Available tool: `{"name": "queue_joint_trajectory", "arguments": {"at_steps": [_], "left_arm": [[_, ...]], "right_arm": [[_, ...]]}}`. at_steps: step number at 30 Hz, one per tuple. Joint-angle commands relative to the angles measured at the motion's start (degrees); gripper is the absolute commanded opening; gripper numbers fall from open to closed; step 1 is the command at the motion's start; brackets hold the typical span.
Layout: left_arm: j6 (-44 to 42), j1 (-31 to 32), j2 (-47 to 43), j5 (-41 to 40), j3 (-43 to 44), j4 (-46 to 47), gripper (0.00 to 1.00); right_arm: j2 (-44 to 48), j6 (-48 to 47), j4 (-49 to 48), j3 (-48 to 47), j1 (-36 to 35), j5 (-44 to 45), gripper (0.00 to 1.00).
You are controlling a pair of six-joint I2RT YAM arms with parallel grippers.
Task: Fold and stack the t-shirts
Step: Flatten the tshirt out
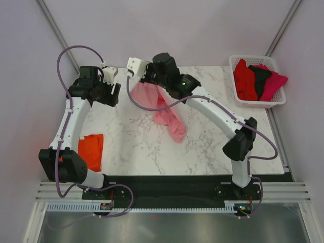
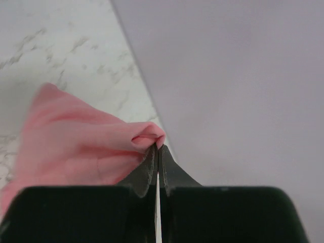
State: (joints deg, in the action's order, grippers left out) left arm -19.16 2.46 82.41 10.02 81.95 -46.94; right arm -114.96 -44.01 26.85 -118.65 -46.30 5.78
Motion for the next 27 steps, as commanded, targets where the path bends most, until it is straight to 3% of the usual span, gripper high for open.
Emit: {"name": "queue_joint_trajectory", "arguments": {"at_steps": [1, 5, 8, 16, 18, 19, 20, 22, 27], "left_arm": [[0.3, -0.4, 1.0, -0.9, 3.7, 4.0, 0.77], [0.7, -0.3, 0.8, -1.5, 4.4, 5.5, 0.77], [1.1, -0.3, 0.5, -1.8, 4.5, 6.5, 0.77], [2.0, -0.3, 1.4, -0.8, 4.5, 6.9, 0.77], [2.1, -0.3, 1.6, 0.1, 4.3, 6.8, 0.77], [2.0, -0.3, 1.6, 0.6, 4.0, 6.8, 0.77], [1.8, -0.3, 1.7, 1.0, 3.7, 6.8, 0.77], [1.4, -0.3, 1.4, 1.9, 1.9, 6.6, 0.77], [-0.7, -0.3, 2.0, 5.8, -2.6, 5.5, 0.75]], "right_arm": [[6.7, -3.1, -5.6, -6.1, -0.3, 4.2, 0.0], [10.1, -4.8, -6.3, -6.4, 0.9, 7.0, 0.0], [13.4, -3.8, -6.5, -1.6, 4.1, 8.5, 0.0], [16.2, 4.1, -6.4, 23.2, 18.9, 8.2, 0.01], [14.9, 5.9, -5.3, 28.4, 22.0, 10.6, 0.17], [14.0, 6.1, -4.9, 29.4, 22.4, 11.7, 0.33], [14.1, 7.7, -4.8, 30.8, 22.5, 12.3, 0.38], [16.4, 9.5, -3.9, 31.4, 22.5, 8.5, 0.46], [18.1, 10.3, 4.2, 31.5, 18.2, -6.1, 0.47]]}}
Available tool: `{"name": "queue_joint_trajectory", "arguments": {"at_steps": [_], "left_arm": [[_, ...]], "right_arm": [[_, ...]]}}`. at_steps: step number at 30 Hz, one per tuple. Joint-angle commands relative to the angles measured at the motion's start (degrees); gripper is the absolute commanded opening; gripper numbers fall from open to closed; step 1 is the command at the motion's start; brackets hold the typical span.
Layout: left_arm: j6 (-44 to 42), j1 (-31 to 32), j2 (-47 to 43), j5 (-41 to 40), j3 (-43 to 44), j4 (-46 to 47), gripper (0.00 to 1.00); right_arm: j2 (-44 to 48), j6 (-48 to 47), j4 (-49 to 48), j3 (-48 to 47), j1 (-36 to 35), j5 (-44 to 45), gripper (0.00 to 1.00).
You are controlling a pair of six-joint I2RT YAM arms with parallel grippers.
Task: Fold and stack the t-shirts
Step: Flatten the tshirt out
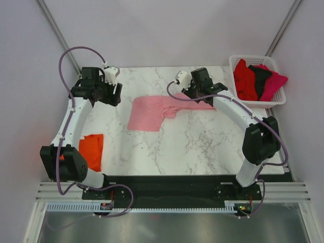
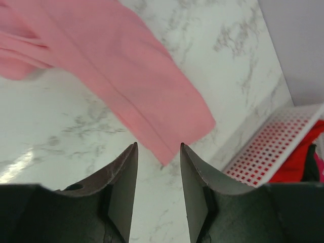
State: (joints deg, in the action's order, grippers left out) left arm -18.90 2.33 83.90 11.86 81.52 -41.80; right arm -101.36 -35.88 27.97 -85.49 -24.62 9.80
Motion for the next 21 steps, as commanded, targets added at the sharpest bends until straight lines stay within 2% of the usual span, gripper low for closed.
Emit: {"name": "queue_joint_trajectory", "arguments": {"at_steps": [1, 3, 5, 9, 21], "left_arm": [[-1.1, -0.1, 1.5, 6.0, -2.6, -0.6, 0.73], [-2.2, 0.5, 2.9, 8.9, -3.6, -1.9, 0.7], [-2.3, 1.0, 5.7, 11.3, -3.9, -3.7, 0.69], [-1.1, 1.2, 9.1, 12.7, -3.3, -5.0, 0.66], [0.3, 1.2, 9.7, 11.3, -1.7, -6.4, 0.67]], "right_arm": [[4.5, 2.1, 4.3, -1.1, -3.9, -13.6, 0.46], [3.1, 3.3, 7.5, 0.0, -4.7, -21.8, 0.46], [2.0, 5.2, 6.9, 1.5, -5.8, -23.7, 0.46], [-2.6, 4.9, 5.6, 0.9, -8.0, -24.4, 0.46], [-14.5, 4.1, 4.4, -5.2, -10.2, -24.4, 0.47]]}}
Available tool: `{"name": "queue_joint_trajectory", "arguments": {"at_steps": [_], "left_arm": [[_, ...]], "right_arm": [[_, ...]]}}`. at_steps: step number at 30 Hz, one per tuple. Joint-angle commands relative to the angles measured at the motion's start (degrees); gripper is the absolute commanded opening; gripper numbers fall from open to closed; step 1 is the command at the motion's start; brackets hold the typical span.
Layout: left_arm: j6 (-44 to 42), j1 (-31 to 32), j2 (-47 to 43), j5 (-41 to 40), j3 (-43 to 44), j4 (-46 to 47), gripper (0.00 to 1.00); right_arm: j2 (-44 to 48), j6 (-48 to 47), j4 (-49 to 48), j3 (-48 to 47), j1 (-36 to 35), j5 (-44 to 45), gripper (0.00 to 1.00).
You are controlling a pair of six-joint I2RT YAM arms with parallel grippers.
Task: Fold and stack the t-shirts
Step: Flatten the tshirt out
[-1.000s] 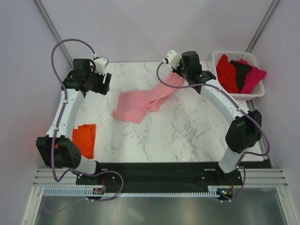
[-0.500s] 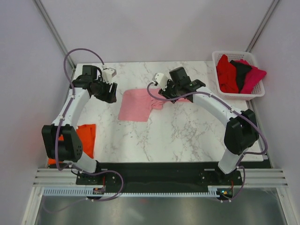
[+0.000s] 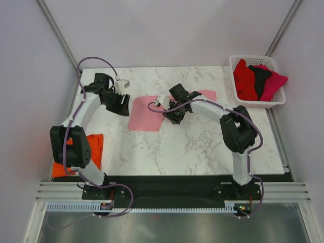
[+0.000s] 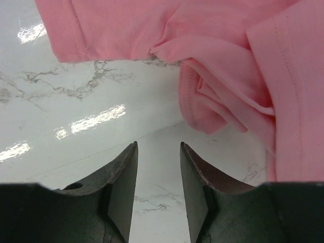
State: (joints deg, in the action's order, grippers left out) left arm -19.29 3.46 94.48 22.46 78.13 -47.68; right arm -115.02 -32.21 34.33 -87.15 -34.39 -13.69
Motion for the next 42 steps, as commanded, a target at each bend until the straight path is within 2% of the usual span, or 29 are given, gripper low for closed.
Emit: {"name": "queue_joint_trajectory", "arguments": {"at_steps": [1, 9, 11, 14, 17, 19, 20, 21, 22, 23, 24, 31, 36, 40, 42], "left_arm": [[0.7, 0.1, -1.0, 0.7, 1.7, -0.7, 0.66], [1.0, 0.1, -0.7, 0.5, 2.2, -0.9, 0.66], [1.1, 0.1, -0.3, 0.5, 2.5, -0.9, 0.66], [0.9, 0.1, -0.3, 0.0, 3.1, -1.2, 0.67], [0.7, 0.1, -0.3, -0.5, 3.3, -1.3, 0.66], [0.7, 0.1, -0.4, -0.7, 3.3, -1.3, 0.66], [0.8, 0.1, -0.3, -1.1, 3.7, -1.3, 0.66], [0.8, 0.1, -0.1, -1.0, 3.7, -1.3, 0.66], [0.8, 0.1, -0.1, -1.1, 3.9, -1.2, 0.66], [0.9, 0.1, -0.1, -1.2, 4.4, -1.2, 0.66], [0.8, 0.1, -0.3, -1.9, 4.7, -1.3, 0.66], [0.2, -0.4, -3.2, -6.1, 8.2, 0.5, 0.66], [1.3, -1.0, -6.3, -8.2, 11.6, 2.3, 0.66], [1.7, -1.6, -8.1, -8.9, 13.9, 3.7, 0.66], [1.4, -1.7, -9.8, -9.9, 13.8, 5.4, 0.66]], "right_arm": [[-1.2, 0.7, -2.6, -3.7, -0.5, -0.1, 0.47], [-3.8, 2.0, -6.7, -4.0, -0.6, 4.9, 0.46], [-4.8, 2.7, -7.2, -4.5, -0.6, 5.8, 0.43], [-7.2, 3.6, -7.5, -5.9, -0.7, 7.4, 0.31], [-6.7, 3.7, -7.4, -5.9, -0.8, 6.3, 0.32], [-5.7, 3.9, -7.4, -5.6, -0.7, 5.8, 0.36], [-5.5, 3.6, -7.3, -5.3, -0.9, 7.5, 0.18], [-5.5, 3.6, -7.3, -5.3, -0.9, 7.5, 0.18], [-5.4, 3.1, -7.1, -5.6, -0.9, 8.8, 0.12], [-4.6, 1.2, -6.7, -5.7, -0.9, 11.4, 0.03], [-3.8, 0.0, -6.7, -5.8, -0.9, 13.2, 0.0], [5.4, -19.8, -8.6, -12.8, -0.9, 27.4, 0.0], [6.0, -28.8, -11.9, -24.2, -2.2, 28.6, 0.0], [4.6, -37.3, -12.5, -33.4, -7.7, 26.4, 0.0], [5.2, -38.5, -12.4, -34.0, -10.4, 25.1, 0.0]]}}
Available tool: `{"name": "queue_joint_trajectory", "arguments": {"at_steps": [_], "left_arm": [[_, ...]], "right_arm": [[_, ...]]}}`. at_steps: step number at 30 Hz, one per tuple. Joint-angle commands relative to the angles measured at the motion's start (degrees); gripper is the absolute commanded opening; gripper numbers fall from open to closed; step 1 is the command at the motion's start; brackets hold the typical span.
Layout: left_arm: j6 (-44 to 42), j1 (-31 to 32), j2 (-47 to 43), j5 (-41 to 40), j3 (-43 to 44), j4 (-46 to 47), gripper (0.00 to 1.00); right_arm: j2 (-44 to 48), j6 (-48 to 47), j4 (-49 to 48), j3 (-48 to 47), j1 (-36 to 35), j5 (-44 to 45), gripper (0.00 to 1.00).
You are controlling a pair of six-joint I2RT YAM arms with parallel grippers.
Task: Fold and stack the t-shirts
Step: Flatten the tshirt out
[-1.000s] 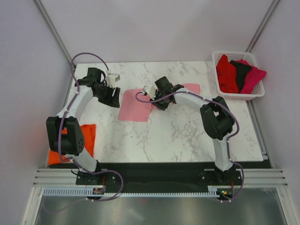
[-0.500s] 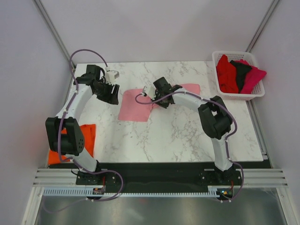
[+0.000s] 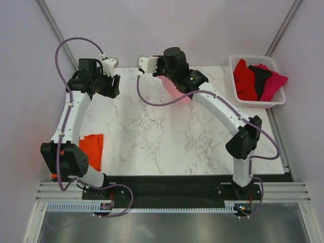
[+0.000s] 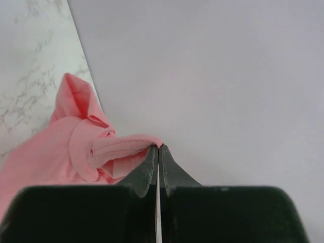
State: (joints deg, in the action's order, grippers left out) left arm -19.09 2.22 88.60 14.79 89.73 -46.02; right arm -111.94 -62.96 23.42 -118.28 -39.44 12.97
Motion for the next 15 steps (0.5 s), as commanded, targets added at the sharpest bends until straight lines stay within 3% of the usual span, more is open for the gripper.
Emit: {"name": "queue_joint_trajectory", "arguments": {"at_steps": [1, 6, 10, 15], "left_arm": [[0.9, -0.5, -4.6, -2.7, 2.0, 4.3, 0.66], [0.2, -0.5, -6.9, -4.3, 0.9, 6.0, 0.67], [0.1, -0.5, -7.9, -4.2, -0.9, 6.5, 0.67], [-0.1, -0.5, -7.1, 0.7, -3.2, 6.2, 0.69]], "right_arm": [[2.8, -8.2, -1.2, -1.8, -8.2, -2.2, 0.0], [9.5, -7.7, 1.1, 9.4, -13.6, -1.6, 0.0], [13.8, -6.7, 0.8, 25.0, -6.1, 2.8, 0.0], [11.3, 3.6, 4.9, 23.8, 2.8, 4.5, 0.0]]}}
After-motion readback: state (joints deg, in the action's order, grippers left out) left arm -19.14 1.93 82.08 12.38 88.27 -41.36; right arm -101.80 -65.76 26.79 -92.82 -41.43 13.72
